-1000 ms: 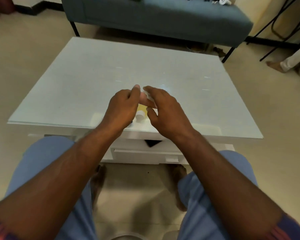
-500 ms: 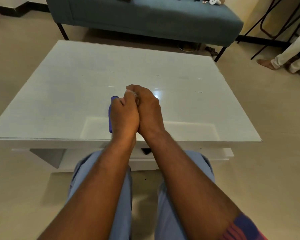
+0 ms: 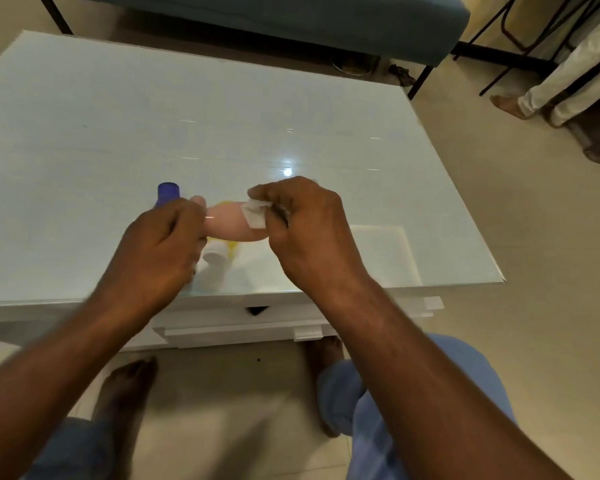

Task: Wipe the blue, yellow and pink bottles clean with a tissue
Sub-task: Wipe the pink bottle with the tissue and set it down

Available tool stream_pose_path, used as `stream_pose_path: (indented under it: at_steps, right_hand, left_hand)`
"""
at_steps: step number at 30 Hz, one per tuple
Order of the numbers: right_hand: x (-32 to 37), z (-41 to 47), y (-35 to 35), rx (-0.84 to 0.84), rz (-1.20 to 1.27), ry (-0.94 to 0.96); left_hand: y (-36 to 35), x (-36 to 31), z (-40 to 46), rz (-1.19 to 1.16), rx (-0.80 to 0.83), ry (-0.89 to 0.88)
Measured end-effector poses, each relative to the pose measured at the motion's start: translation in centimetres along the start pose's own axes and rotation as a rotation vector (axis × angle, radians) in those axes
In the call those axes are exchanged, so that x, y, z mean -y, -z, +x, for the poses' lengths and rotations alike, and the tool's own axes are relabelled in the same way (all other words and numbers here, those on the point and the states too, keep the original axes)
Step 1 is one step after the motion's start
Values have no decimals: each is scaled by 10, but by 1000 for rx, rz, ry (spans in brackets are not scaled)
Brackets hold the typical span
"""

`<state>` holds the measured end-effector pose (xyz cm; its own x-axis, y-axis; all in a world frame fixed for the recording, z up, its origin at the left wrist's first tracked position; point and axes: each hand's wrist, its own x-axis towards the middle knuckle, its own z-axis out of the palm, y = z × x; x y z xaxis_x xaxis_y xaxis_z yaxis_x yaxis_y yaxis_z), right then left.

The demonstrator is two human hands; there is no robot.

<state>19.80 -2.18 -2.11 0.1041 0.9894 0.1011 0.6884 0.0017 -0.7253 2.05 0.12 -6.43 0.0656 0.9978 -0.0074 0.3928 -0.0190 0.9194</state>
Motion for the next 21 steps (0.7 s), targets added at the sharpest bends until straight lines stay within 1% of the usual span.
stream_pose_path:
  at_steps: [3, 5, 7, 9, 11, 15, 17, 19, 21]
  right_hand:
    - [-6, -1, 2, -32, 5, 4]
    - [-4, -4, 0, -22, 34, 21]
    - [2, -8, -4, 13, 68, 70]
    - [8, -13, -11, 45, 81, 162]
    - [11, -15, -15, 35, 58, 198]
    - [2, -3, -4, -52, -82, 48]
    - [-4, 0, 4, -46, -90, -9]
    - [-6, -2, 8, 0, -59, 12]
    - [-5, -8, 6, 60, -37, 73]
  left_hand:
    - [7, 8, -1, -62, -7, 67]
    - [5, 7, 0, -76, -8, 90]
    - [-1, 4, -2, -60, 0, 77]
    - [-8, 1, -4, -47, 10, 44]
    - [-10, -1, -4, -59, 12, 44]
    - [-9, -5, -2, -115, 26, 73]
    - [-7, -6, -3, -106, 25, 56]
    - [-7, -6, -4, -92, 17, 52]
    - [-9, -7, -4, -60, -4, 56]
